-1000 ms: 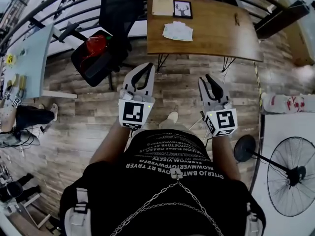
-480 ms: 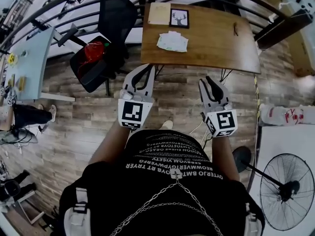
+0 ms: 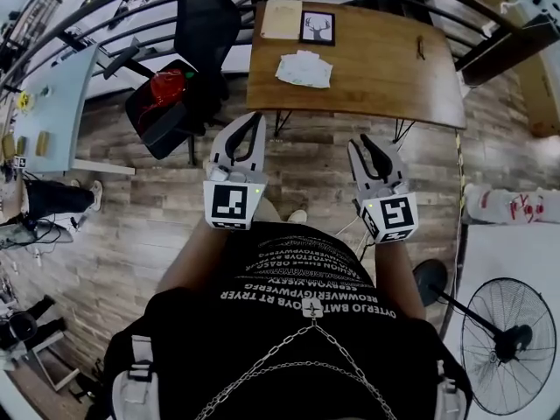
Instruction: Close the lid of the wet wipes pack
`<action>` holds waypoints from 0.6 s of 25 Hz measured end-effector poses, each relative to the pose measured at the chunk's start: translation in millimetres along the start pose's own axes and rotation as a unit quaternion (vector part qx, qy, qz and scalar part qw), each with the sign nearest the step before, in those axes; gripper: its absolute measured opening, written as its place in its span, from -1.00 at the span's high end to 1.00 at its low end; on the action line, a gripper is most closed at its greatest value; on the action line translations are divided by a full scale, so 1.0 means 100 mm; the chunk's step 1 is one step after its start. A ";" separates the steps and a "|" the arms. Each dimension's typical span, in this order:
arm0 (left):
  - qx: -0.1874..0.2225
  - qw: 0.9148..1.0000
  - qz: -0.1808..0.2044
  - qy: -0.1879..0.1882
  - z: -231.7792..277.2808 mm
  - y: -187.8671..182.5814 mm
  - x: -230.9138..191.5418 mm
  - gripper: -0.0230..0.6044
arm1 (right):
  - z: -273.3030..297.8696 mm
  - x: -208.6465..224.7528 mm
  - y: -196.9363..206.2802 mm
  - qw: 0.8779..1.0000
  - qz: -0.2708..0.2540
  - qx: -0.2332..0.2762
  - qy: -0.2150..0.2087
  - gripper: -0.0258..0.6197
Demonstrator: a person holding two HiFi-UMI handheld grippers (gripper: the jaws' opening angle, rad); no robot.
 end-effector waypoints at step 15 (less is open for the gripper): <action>-0.010 0.999 0.027 0.036 0.25 0.06 0.18 0.84 | -0.01 0.15 0.16 0.999 0.027 -0.007 0.017 0.61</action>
Point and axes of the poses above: the fingertips, and each gripper's own axes: z forward along the fingers, x to its right, y out of its underside, the point moved 3 cm from there along -z, backward along the fingers, and after that the axes turned 6 degrees about -y, right-handed, at the moved point
